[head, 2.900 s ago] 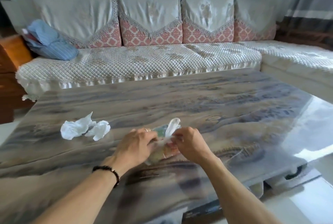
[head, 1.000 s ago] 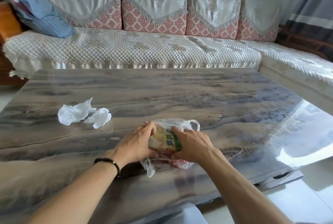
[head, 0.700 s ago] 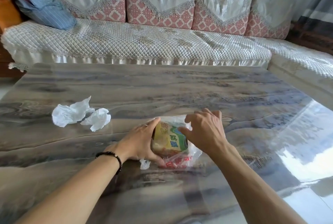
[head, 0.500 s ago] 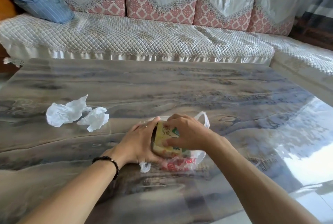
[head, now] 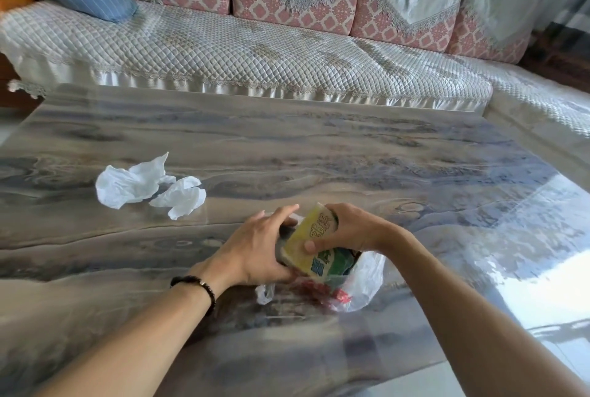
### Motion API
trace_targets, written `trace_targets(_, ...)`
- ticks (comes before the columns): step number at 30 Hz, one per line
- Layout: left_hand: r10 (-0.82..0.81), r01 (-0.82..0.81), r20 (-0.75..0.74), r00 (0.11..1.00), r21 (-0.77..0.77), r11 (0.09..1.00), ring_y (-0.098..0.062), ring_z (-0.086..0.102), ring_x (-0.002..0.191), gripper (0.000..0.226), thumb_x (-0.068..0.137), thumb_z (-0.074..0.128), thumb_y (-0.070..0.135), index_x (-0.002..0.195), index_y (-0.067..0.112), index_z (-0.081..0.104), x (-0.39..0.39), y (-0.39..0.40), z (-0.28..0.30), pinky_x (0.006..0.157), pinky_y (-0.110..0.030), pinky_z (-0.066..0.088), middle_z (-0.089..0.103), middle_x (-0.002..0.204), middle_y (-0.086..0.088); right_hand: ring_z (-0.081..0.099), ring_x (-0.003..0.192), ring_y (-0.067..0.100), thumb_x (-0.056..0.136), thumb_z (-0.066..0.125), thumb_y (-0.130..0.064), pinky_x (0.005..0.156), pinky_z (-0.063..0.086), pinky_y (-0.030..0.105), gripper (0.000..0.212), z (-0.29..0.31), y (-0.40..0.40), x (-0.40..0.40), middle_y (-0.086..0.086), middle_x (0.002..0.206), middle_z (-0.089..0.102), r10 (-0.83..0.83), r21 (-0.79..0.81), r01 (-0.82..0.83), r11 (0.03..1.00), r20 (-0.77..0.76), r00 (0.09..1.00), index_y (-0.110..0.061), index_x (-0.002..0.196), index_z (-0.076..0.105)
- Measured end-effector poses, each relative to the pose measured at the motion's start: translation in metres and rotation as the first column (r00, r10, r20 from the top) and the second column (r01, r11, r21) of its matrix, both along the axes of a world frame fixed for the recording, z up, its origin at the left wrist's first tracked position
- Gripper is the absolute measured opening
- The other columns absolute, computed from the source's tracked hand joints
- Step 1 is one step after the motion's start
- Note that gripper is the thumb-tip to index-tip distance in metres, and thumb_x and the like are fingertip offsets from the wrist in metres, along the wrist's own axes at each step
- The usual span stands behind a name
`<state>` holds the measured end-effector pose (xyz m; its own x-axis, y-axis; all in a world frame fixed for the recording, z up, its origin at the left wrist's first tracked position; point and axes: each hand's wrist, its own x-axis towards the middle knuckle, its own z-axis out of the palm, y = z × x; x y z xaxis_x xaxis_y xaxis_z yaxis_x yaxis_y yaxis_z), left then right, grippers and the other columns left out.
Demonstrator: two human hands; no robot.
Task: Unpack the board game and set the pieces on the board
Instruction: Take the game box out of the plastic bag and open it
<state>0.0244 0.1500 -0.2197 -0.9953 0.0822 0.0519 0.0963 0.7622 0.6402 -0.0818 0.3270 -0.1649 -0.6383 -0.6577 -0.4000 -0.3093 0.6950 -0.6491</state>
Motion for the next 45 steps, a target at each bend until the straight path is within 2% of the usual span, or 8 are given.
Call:
trace_targets(6, 0.095, -0.102, 0.036, 0.995, 0.338, 0.936, -0.026, 0.038, 0.138, 0.098, 0.074, 0.052, 0.054, 0.155, 0.024, 0.005, 0.019, -0.008, 0.026, 0.107, -0.038, 0.036, 0.020, 0.161, -0.001, 0.072, 0.086, 0.028, 0.071, 0.082, -0.031, 0.078, 0.059, 0.046, 0.053, -0.011, -0.008, 0.013, 0.015, 0.099, 0.072, -0.373, -0.396, 0.449, 0.801, 0.257, 0.892, -0.006, 0.110, 0.058)
trace_targets(9, 0.136, -0.135, -0.025, 0.990, 0.051, 0.990, -0.018, 0.017, 0.147, 0.141, 0.054, 0.051, 0.094, 0.153, 0.020, -0.016, 0.044, -0.012, 0.035, 0.115, -0.030, 0.019, 0.002, 0.163, -0.004, 0.072, 0.087, 0.031, 0.079, 0.077, -0.030, 0.082, 0.057, 0.050, 0.045, -0.017, -0.030, 0.032, 0.018, 0.099, 0.072, -0.469, -0.473, 0.628, 0.618, 0.419, 0.778, -0.001, 0.110, 0.061)
trace_targets(15, 0.321, -0.307, -0.021, 0.947, -0.362, 0.880, -0.022, 0.040, 0.134, 0.148, 0.062, 0.069, 0.076, 0.145, 0.007, -0.031, 0.094, -0.033, 0.015, 0.108, -0.035, 0.035, 0.027, 0.157, -0.011, 0.071, 0.086, 0.036, 0.088, 0.067, -0.023, 0.081, 0.057, 0.048, 0.030, -0.015, -0.086, 0.078, 0.023, 0.093, 0.072, -0.440, -0.424, 0.769, 0.477, 0.642, 0.627, 0.005, 0.100, 0.063)
trace_targets(23, 0.498, -0.512, -0.232, 0.836, -0.659, 0.551, -0.019, 0.056, 0.113, 0.041, 0.093, 0.055, 0.041, 0.131, 0.025, 0.048, 0.150, -0.138, 0.020, 0.092, -0.038, 0.041, 0.062, 0.122, 0.005, 0.071, 0.079, 0.022, 0.082, 0.072, -0.032, 0.063, 0.059, 0.032, 0.043, 0.000, -0.140, 0.106, 0.013, 0.098, 0.070, -0.540, -0.524, 0.734, 0.432, 0.501, 0.676, -0.006, 0.111, 0.055)
trace_targets(30, 0.520, -0.628, -0.358, 0.776, -0.353, 0.694, -0.023, 0.028, 0.143, 0.051, 0.097, 0.044, 0.032, 0.144, 0.010, 0.039, 0.153, -0.145, 0.039, 0.117, -0.046, 0.021, 0.039, 0.152, -0.009, 0.072, 0.079, 0.025, 0.074, 0.071, -0.041, 0.068, 0.060, 0.041, 0.059, -0.006, -0.153, 0.121, 0.014, 0.101, 0.069, -0.521, -0.488, 0.707, 0.512, 0.478, 0.707, -0.008, 0.119, 0.050)
trace_targets(38, 0.190, -0.235, -0.205, 0.960, -0.223, 0.946, -0.022, 0.025, 0.144, 0.104, 0.080, 0.050, 0.077, 0.154, 0.013, 0.015, 0.130, -0.049, 0.038, 0.114, -0.032, 0.018, 0.025, 0.159, -0.005, 0.072, 0.076, 0.027, 0.076, 0.072, -0.023, 0.065, 0.060, 0.039, 0.032, -0.001, -0.080, 0.114, 0.019, 0.090, 0.071, -0.686, -0.429, 0.780, 0.456, 0.389, 0.615, 0.000, 0.094, 0.060)
trace_targets(42, 0.180, -0.181, -0.024, 0.983, -0.235, 0.955, -0.024, 0.019, 0.147, 0.109, 0.081, 0.061, 0.065, 0.155, 0.011, 0.001, 0.101, -0.018, 0.016, 0.117, -0.032, 0.018, 0.007, 0.163, -0.011, 0.067, 0.071, 0.025, 0.078, 0.070, -0.037, 0.066, 0.058, 0.036, 0.030, -0.008, -0.039, 0.118, 0.008, 0.072, 0.070, -0.624, -0.138, 0.611, 0.780, -0.090, 0.776, -0.008, 0.070, 0.067)
trace_targets(45, 0.157, -0.152, 0.010, 0.988, -0.194, 0.969, -0.022, 0.019, 0.147, 0.110, 0.081, 0.068, 0.057, 0.155, 0.011, 0.001, 0.085, -0.015, 0.005, 0.118, -0.031, 0.019, -0.002, 0.164, -0.004, 0.060, 0.102, 0.021, 0.073, 0.070, -0.051, 0.078, 0.045, 0.028, 0.042, -0.008, -0.019, 0.116, 0.000, 0.105, 0.065, -0.382, -0.017, 0.414, 0.910, -0.422, 0.822, -0.019, 0.101, 0.070)
